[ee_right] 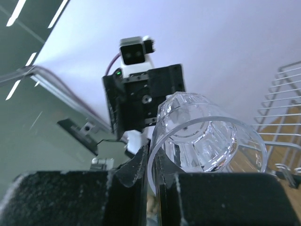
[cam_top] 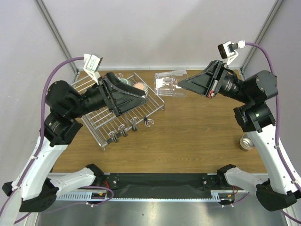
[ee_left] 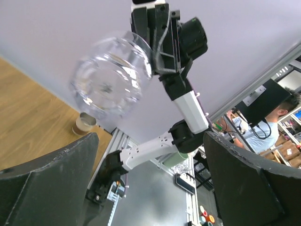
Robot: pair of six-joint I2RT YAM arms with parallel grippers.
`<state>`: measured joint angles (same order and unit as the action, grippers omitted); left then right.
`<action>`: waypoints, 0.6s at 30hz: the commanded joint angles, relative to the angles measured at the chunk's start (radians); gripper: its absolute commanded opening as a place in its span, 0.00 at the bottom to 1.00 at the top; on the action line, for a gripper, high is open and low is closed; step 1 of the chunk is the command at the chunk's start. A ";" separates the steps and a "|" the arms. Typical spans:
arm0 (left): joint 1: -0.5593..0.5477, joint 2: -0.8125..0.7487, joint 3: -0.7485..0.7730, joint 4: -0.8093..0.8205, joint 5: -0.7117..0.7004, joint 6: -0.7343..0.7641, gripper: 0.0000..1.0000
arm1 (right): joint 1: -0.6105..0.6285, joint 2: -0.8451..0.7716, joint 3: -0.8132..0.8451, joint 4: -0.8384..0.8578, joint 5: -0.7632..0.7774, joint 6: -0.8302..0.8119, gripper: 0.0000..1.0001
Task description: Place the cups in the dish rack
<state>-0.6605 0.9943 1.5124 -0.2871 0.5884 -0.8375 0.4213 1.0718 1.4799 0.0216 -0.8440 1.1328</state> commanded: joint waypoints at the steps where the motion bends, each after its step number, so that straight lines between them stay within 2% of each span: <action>1: 0.009 0.000 0.012 0.069 -0.021 -0.012 1.00 | 0.031 -0.006 -0.006 0.182 -0.055 0.079 0.00; 6: 0.002 -0.003 -0.008 0.095 -0.045 -0.041 1.00 | 0.118 0.031 0.002 0.248 -0.033 0.099 0.00; 10: -0.004 0.004 -0.003 0.097 -0.047 -0.051 1.00 | 0.177 0.068 0.032 0.230 -0.012 0.071 0.00; 18: -0.024 0.000 -0.003 0.077 -0.078 -0.040 1.00 | 0.226 0.116 0.060 0.235 0.016 0.036 0.00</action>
<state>-0.6670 1.0012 1.5024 -0.2485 0.5198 -0.8726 0.6376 1.1847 1.4883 0.2012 -0.8566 1.1942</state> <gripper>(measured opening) 0.996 0.118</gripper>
